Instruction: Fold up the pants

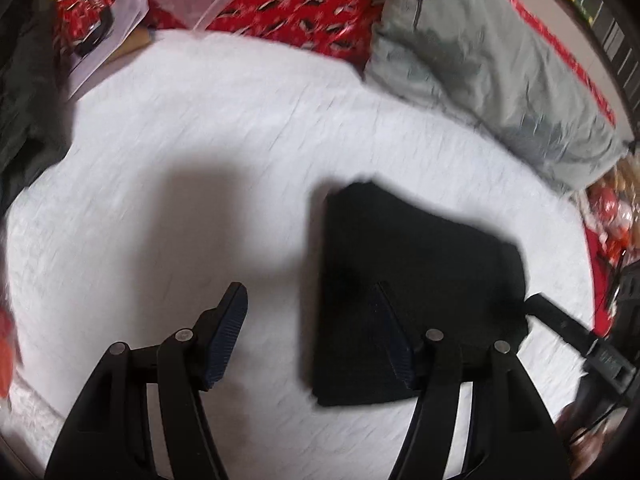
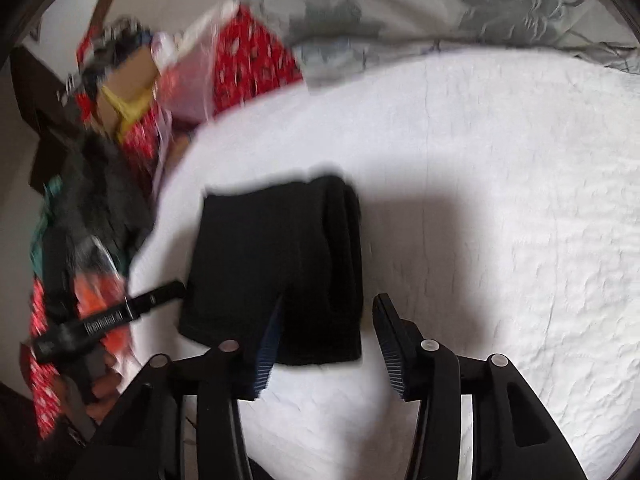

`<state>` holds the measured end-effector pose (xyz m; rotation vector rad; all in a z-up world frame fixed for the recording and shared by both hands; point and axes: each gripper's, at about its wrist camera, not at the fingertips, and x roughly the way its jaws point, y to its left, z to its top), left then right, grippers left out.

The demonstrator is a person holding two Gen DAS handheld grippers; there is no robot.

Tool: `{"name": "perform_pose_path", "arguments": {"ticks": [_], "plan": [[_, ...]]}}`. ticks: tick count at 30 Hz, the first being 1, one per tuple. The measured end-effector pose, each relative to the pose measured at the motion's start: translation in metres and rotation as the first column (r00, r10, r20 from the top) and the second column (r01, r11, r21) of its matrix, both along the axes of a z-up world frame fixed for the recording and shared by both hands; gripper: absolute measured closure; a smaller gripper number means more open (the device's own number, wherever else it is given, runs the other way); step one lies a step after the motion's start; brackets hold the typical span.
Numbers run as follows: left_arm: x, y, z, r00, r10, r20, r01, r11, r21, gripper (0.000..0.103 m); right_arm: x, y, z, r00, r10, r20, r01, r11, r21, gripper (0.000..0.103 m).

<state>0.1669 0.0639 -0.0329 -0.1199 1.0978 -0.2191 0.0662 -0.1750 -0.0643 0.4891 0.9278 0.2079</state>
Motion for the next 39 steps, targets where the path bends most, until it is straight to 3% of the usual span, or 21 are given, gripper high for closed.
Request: {"name": "perform_pose_path", "arguments": {"ticks": [2,5,7,8,10,15,18,20,25,29,33,39], "plan": [[0.018,-0.014,0.003,1.000,0.009,-0.011,-0.009,1.000,0.010,0.039,0.016,-0.001,0.003,1.000,-0.029,-0.006,0.029,1.000,-0.006,0.035],[0.036,-0.032,-0.004,0.999,-0.007,-0.032,0.009,0.999,0.049,0.038,0.035,0.001,-0.002,0.999,-0.041,-0.029,0.041,0.999,0.006,0.036],[0.043,-0.041,-0.015,1.000,0.005,-0.027,-0.001,0.991,0.136,0.038,0.042,0.003,-0.006,0.999,-0.041,-0.026,0.041,0.999,-0.022,0.040],[0.047,-0.041,-0.021,0.999,0.007,-0.032,-0.002,0.988,0.156,0.038,0.042,0.001,-0.008,0.999,-0.038,-0.025,0.037,0.998,-0.042,0.052],[0.054,-0.038,-0.039,0.996,0.017,-0.083,-0.005,0.991,0.133,0.037,0.045,-0.004,-0.018,0.999,-0.022,-0.045,0.019,0.998,-0.067,0.058],[0.059,-0.025,-0.047,0.991,0.046,-0.126,-0.042,0.998,0.040,0.037,0.051,-0.013,-0.034,0.998,-0.027,-0.051,0.024,0.999,-0.043,0.054],[0.046,-0.023,-0.035,0.995,0.051,-0.086,-0.048,0.998,0.041,0.037,0.052,-0.012,-0.029,0.998,-0.019,-0.063,0.017,0.999,-0.035,0.051],[0.030,-0.026,-0.022,0.999,0.048,-0.023,-0.046,0.995,0.093,0.038,0.046,-0.010,-0.022,0.998,-0.012,-0.059,0.010,0.999,-0.037,0.045],[-0.013,-0.036,-0.002,0.995,0.025,0.094,-0.040,0.987,0.155,0.038,0.017,-0.003,-0.001,1.000,-0.010,-0.013,0.009,0.998,-0.067,0.043],[-0.039,-0.038,0.002,0.993,0.022,0.112,-0.038,0.989,0.145,0.037,-0.020,0.013,0.015,0.999,0.024,0.040,-0.016,0.983,-0.182,0.024],[-0.060,-0.042,0.000,0.993,0.035,0.113,-0.050,0.989,0.136,0.037,-0.055,0.021,0.022,0.998,0.033,0.059,-0.017,0.965,-0.261,0.017],[-0.086,-0.051,-0.004,0.991,0.041,0.130,-0.061,0.986,0.154,0.037,-0.090,0.019,0.026,0.998,0.014,0.058,0.004,0.953,-0.304,0.010]]}}
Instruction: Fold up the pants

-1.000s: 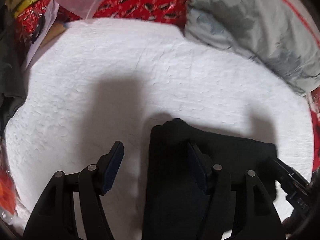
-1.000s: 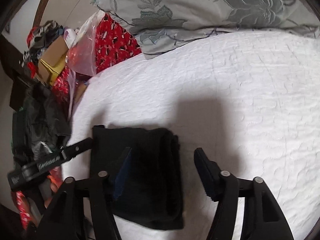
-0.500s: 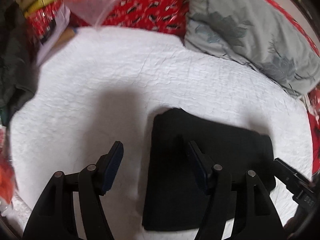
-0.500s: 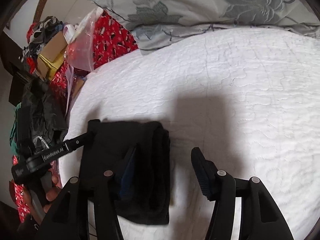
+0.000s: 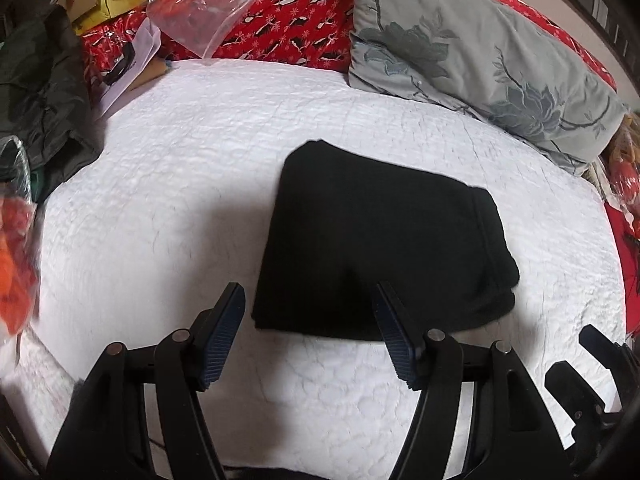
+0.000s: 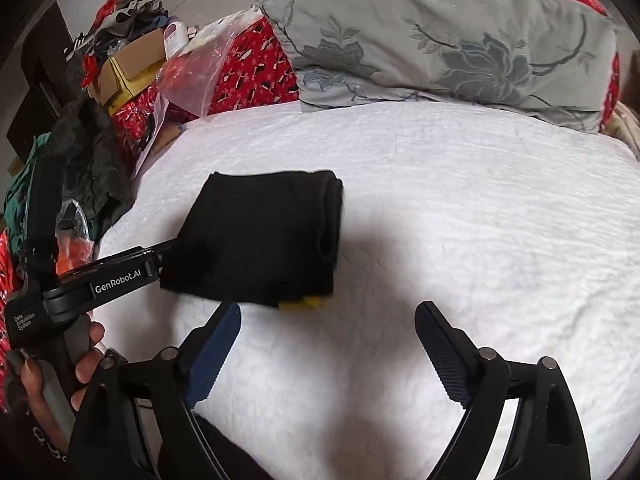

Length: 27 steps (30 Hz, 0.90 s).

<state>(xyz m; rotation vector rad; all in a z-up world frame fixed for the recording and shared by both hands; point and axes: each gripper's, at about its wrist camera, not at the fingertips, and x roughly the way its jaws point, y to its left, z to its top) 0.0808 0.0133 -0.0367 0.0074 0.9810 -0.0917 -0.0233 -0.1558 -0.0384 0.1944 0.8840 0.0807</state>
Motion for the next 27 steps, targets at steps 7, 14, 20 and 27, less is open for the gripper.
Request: {"name": "perform_pose_path", "arguments": {"ticks": [7,14,20,27], "plan": [[-0.026,-0.001,-0.013,1.000,0.026,-0.013,-0.025,0.998,0.053,0.037,-0.033,-0.007,0.000,0.999,-0.003,0.047,0.004,0.999,-0.032,0.009],[-0.041,-0.009,-0.029,0.998,0.049,-0.043,-0.045,0.995,0.088,0.037,-0.055,-0.009,0.002,0.994,0.016,0.104,-0.008,0.996,-0.085,0.009],[-0.054,-0.026,-0.024,1.000,-0.002,-0.016,0.004,0.993,0.118,0.037,-0.063,-0.007,0.005,0.991,0.043,0.128,-0.026,0.991,-0.128,0.005],[-0.070,-0.043,-0.008,0.996,-0.071,0.055,0.063,0.989,0.136,0.037,-0.067,-0.017,0.003,0.993,0.000,0.117,0.012,0.994,-0.105,0.003]]}}
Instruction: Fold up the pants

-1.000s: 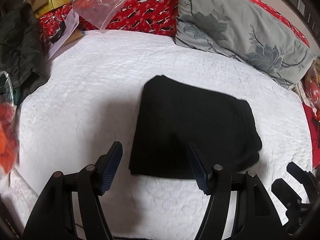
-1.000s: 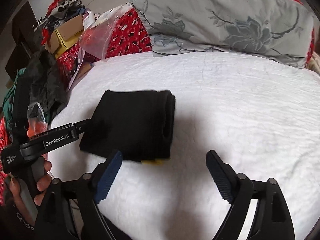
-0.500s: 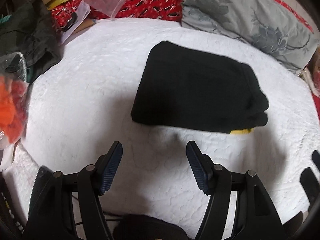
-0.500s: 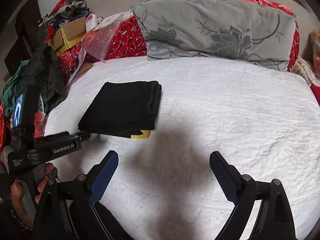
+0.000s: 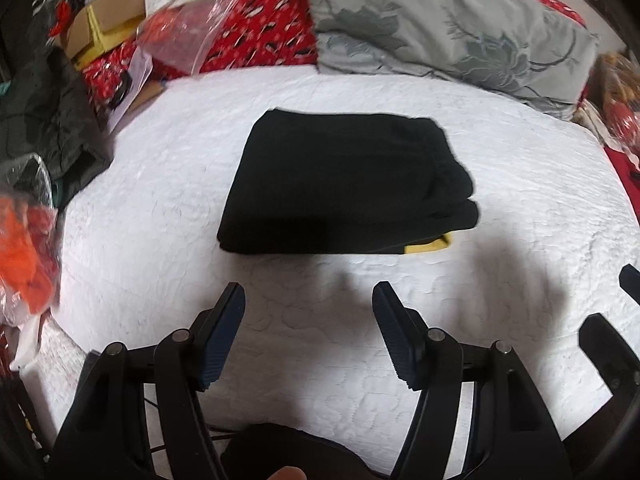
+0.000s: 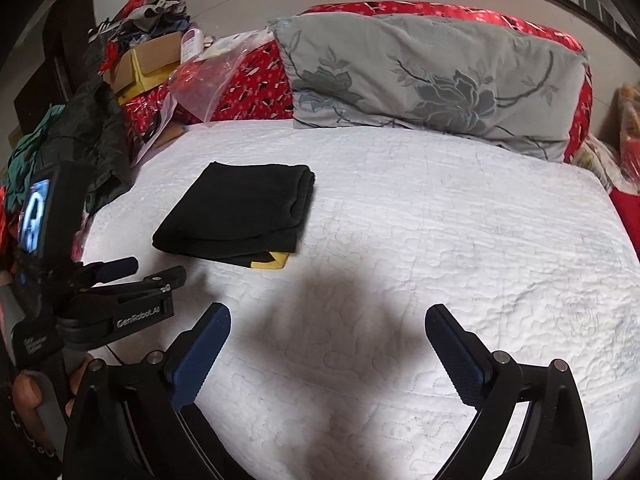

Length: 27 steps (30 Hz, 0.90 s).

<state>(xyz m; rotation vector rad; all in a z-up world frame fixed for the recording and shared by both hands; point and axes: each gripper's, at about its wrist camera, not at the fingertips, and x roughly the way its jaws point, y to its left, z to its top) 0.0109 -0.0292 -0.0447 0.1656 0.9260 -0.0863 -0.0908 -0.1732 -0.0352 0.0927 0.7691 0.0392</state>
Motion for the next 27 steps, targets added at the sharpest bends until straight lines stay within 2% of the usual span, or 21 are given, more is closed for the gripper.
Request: {"name": "perform_pose_path", "arguments": {"ticks": [10,27], "plan": [[-0.009,-0.006,0.011,0.999,-0.032,0.021,0.032,0.999,-0.025,0.037,-0.004,-0.020,-0.004,0.996,-0.078,-0.039,0.079,0.996,0.028,0.000],[-0.010,-0.013,0.030,0.998,-0.038,0.043,0.042,0.995,-0.095,0.037,-0.002,-0.026,-0.009,0.992,-0.103,-0.068,0.105,0.994,0.029,0.000]]}}
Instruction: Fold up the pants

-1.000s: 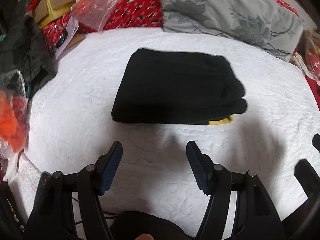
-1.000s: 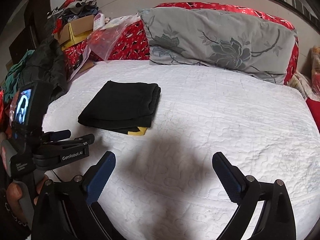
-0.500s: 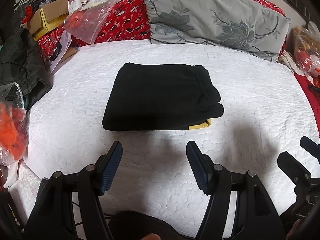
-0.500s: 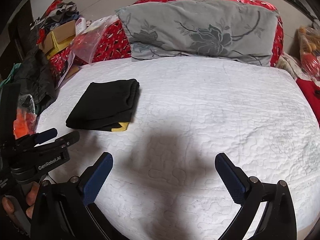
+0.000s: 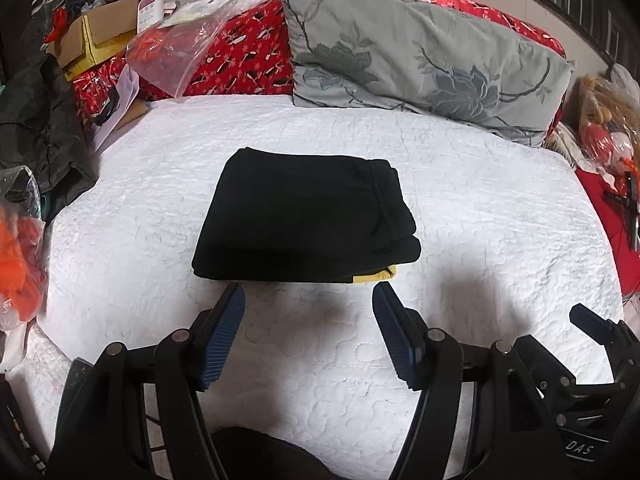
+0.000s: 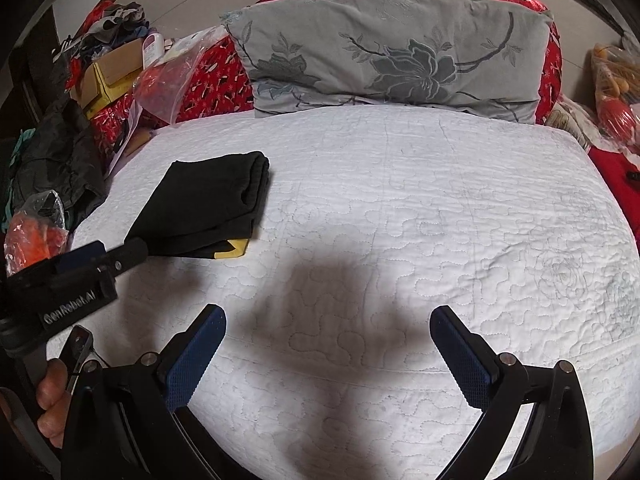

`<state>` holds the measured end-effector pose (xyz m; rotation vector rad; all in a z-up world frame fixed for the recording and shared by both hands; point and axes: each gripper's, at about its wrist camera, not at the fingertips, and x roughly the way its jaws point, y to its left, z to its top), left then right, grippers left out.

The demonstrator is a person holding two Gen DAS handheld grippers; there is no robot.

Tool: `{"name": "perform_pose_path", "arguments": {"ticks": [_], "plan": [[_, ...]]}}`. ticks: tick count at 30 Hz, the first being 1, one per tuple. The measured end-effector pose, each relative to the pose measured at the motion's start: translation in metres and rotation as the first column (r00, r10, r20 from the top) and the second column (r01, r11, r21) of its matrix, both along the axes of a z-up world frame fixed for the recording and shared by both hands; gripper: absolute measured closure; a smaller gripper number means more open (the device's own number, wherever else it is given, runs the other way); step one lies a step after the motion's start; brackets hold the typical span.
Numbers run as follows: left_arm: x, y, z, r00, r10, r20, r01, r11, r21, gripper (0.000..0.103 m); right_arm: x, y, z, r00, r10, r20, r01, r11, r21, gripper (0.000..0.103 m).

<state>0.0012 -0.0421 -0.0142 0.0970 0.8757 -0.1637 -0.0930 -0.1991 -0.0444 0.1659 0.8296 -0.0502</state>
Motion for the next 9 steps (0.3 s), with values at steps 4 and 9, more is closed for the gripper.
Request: {"name": "perform_pose_path", "arguments": {"ticks": [4,9], "plan": [[-0.0019,-0.0022,-0.0012,1.000,0.004,0.006,-0.004,1.000,0.028,0.037,0.0011,-0.0036,-0.0016,1.000,-0.011,-0.008,0.011,1.000,0.004,0.000],[-0.0010,-0.0008,-0.0022,1.000,0.012,-0.004,-0.012,1.000,0.024,0.037,0.0031,-0.0068,-0.0046,1.000,-0.020,-0.023,0.020,1.000,0.011,0.000]]}}
